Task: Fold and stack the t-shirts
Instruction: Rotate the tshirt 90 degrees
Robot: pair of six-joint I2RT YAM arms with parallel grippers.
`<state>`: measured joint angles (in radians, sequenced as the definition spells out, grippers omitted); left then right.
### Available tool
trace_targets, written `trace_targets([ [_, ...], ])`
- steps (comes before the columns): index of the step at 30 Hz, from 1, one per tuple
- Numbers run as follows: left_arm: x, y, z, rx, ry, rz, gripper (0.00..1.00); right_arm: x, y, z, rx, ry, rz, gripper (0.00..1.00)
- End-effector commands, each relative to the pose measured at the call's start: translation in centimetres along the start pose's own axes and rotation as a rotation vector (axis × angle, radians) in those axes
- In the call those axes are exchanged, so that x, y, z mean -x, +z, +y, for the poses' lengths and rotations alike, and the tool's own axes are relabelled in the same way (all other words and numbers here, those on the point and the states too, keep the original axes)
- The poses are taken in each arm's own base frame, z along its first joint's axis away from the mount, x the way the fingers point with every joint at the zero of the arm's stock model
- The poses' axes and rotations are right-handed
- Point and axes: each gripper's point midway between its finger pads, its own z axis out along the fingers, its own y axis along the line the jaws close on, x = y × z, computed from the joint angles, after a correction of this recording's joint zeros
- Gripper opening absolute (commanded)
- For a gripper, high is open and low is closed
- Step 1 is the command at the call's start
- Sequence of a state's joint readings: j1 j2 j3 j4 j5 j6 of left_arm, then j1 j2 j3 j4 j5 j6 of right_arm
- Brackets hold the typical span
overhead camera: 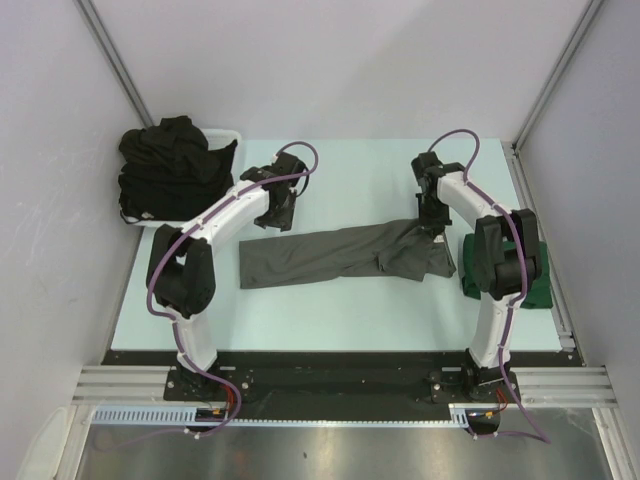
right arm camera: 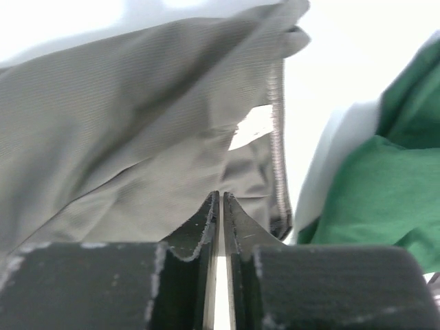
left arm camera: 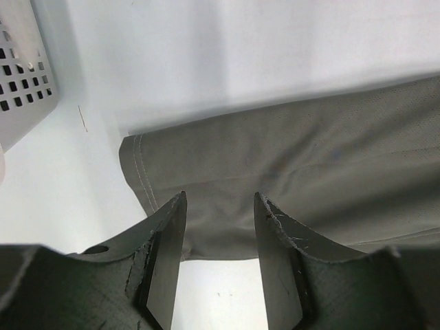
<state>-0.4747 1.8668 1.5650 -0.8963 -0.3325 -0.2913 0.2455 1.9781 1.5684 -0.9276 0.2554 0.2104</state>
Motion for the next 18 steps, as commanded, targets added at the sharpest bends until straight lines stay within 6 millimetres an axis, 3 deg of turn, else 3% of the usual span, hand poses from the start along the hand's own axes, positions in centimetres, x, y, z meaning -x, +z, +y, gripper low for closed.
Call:
trace_targets([
  [1, -0.1, -0.4, 0.0, -0.008, 0.024, -0.007, 0.49, 0.8, -0.5, -1.4, -0.026, 0.049, -0.042, 0.09],
  [4, -0.5, -0.5, 0.1, -0.008, 0.025, -0.002, 0.49, 0.5, 0.2, -1.6, -0.036, 0.050, -0.026, 0.00],
  [18, -1.7, -1.1, 1.0, 0.005, 0.029, 0.000, 0.49, 0.1, 3.1, -2.1, -0.072, 0.079, 0.024, 0.00],
])
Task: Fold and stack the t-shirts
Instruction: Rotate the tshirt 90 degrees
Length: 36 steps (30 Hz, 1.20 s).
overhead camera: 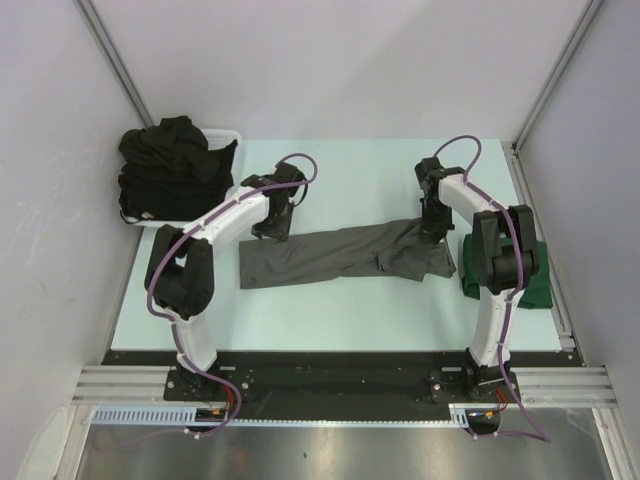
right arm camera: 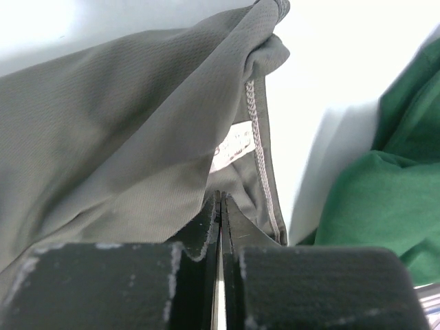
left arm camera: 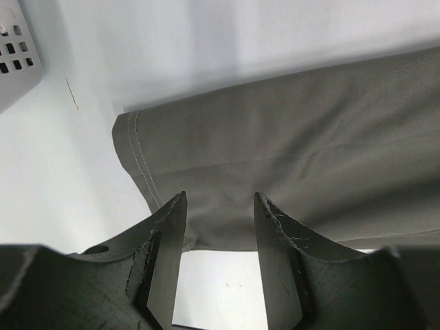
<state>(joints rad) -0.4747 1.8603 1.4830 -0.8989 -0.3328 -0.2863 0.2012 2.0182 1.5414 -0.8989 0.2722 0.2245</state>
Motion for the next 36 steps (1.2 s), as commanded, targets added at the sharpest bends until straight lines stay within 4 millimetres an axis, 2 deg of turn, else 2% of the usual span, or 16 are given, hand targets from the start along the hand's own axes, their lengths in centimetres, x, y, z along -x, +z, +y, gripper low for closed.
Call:
trace_targets([
  [1, 1.0, -2.5, 0.6, -0.017, -0.002, -0.072, 0.49, 0.7, 1.0, -0.6, -0.041, 0.033, -0.011, 0.00],
  [2, 1.0, -2.7, 0.7, -0.016, 0.000, -0.075, 0.49, 0.7, 1.3, -0.5, -0.044, 0.032, -0.007, 0.00],
  [5, 1.1, -3.4, 0.8, -0.029, 0.000, -0.086, 0.35, 1.0, 1.6, -0.6, -0.052, 0.034, -0.010, 0.00],
  [6, 1.2, -3.5, 0.8, -0.031, -0.002, -0.090, 0.22, 1.1, 1.7, -0.6, -0.053, 0.035, -0.015, 0.00],
  [8, 1.2, -3.8, 0.8, -0.037, -0.004, -0.092, 0.10, 1.1, 1.9, -0.6, -0.054, 0.039, -0.013, 0.00],
  [9, 1.1, -3.9, 0.8, -0.040, -0.005, -0.093, 0.00, 1.3, 2.0, -0.6, -0.053, 0.044, -0.020, 0.00],
  [15, 0.1, -3.1, 0.7, -0.040, -0.003, -0.075, 0.00, 1.7, 2.1, -1.1, -0.074, 0.050, -0.028, 0.00],
  [21, 0.0, -2.6, 0.4, -0.045, -0.006, -0.059, 0.00, 2.2, 1.5, -1.6, -0.078, 0.053, -0.047, 0.00],
  [30, 0.0, -2.8, 0.7, -0.031, -0.008, -0.057, 0.00, 1.7, 3.9, -1.3, -0.084, 0.056, -0.008, 0.00],
  [36, -0.2, -3.0, 1.0, -0.018, -0.008, -0.052, 0.00, 2.5, 4.2, -0.8, -0.074, 0.066, -0.084, 0.00],
])
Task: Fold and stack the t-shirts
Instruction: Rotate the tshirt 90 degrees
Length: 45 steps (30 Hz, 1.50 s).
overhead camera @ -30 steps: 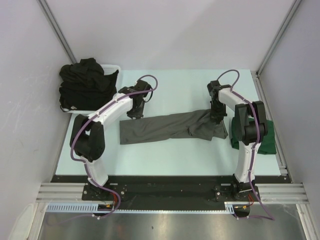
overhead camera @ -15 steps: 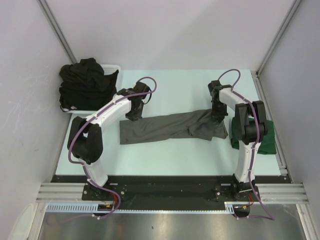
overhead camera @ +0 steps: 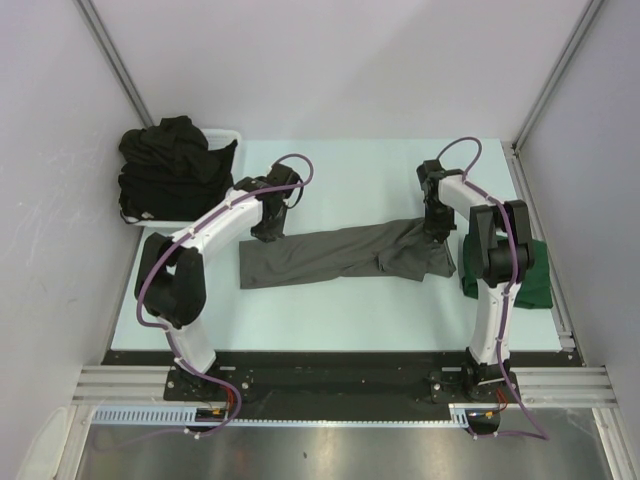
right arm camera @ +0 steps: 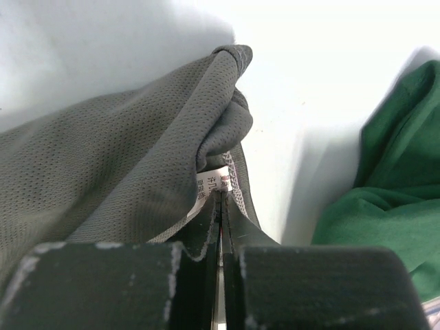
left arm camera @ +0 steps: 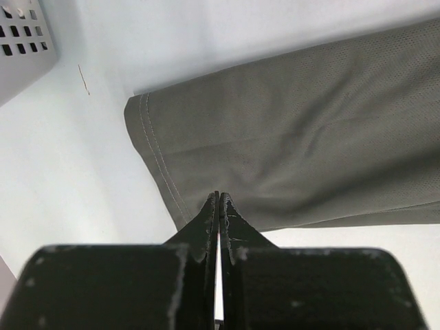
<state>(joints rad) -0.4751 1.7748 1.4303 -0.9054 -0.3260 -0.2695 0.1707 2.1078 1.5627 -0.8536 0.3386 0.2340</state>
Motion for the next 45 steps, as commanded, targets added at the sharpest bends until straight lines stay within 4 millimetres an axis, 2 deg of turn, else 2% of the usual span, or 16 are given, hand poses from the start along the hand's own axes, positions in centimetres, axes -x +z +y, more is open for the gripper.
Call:
trace_targets([
  [1, 0.5, -1.2, 0.2, -0.002, -0.017, -0.029, 0.00, 1.7, 1.0, 0.8, 0.013, 0.040, -0.100, 0.00],
  [6, 0.4, -1.1, 0.2, -0.002, -0.017, -0.024, 0.00, 0.9, 1.8, 1.6, 0.045, 0.037, -0.106, 0.00],
  [13, 0.5, -0.9, 0.1, -0.001, -0.011, -0.020, 0.00, 1.6, 2.4, 2.7, 0.065, 0.033, -0.114, 0.00],
  [17, 0.4, -0.9, 0.3, 0.005, -0.009, -0.020, 0.00, 2.3, 2.8, 2.7, 0.059, 0.028, -0.123, 0.00],
  [31, 0.4, -1.6, 0.8, 0.019, -0.012, -0.027, 0.00, 6.7, 2.9, 3.0, 0.066, 0.006, -0.234, 0.00],
  [38, 0.0, -2.1, 1.3, 0.029, -0.014, -0.021, 0.00, 10.3, 3.4, 2.6, 0.071, 0.032, -0.270, 0.00],
  [42, -0.1, -2.5, 1.5, 0.034, -0.015, -0.021, 0.00, 13.1, 3.1, 3.5, 0.107, 0.048, -0.318, 0.00],
  [44, -0.2, -2.7, 1.6, 0.035, -0.014, -0.019, 0.00, 13.6, 3.6, 4.4, 0.129, 0.045, -0.318, 0.00],
  [45, -0.2, -2.9, 1.7, 0.037, -0.015, -0.021, 0.00, 14.6, 2.9, 4.7, 0.144, 0.052, -0.341, 0.00],
])
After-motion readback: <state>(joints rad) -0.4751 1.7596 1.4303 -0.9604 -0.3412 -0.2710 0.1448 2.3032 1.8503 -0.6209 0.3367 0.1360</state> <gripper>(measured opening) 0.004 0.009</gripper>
